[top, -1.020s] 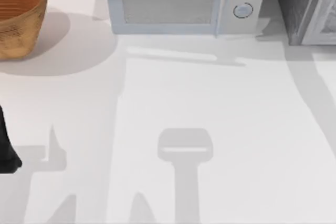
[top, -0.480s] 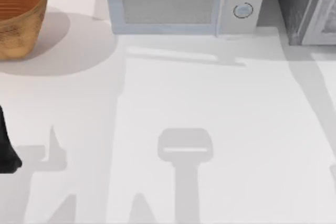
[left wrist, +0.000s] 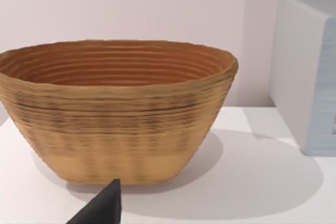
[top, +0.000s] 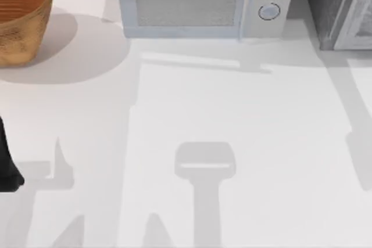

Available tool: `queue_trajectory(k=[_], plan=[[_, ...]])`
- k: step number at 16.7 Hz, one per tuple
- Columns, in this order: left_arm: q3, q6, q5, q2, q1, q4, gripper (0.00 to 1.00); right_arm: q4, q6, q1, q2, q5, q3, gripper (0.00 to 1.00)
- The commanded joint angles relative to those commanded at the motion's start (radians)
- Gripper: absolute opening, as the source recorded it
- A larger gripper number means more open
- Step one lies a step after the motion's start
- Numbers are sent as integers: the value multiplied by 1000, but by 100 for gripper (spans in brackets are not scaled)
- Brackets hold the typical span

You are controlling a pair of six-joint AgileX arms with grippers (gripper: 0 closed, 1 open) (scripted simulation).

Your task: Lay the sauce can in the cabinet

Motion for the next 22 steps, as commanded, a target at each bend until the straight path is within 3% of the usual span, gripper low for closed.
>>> queue_trajectory(k=[4, 17, 22], plan=[[0, 0, 0, 0, 0, 0, 100, 1, 0, -1, 1, -1, 2, 0], [0, 0, 0, 0, 0, 0, 100, 1, 0, -1, 1, -1, 2, 98], [0, 0, 0, 0, 0, 0, 100, 1, 0, -1, 1, -1, 2, 100]])
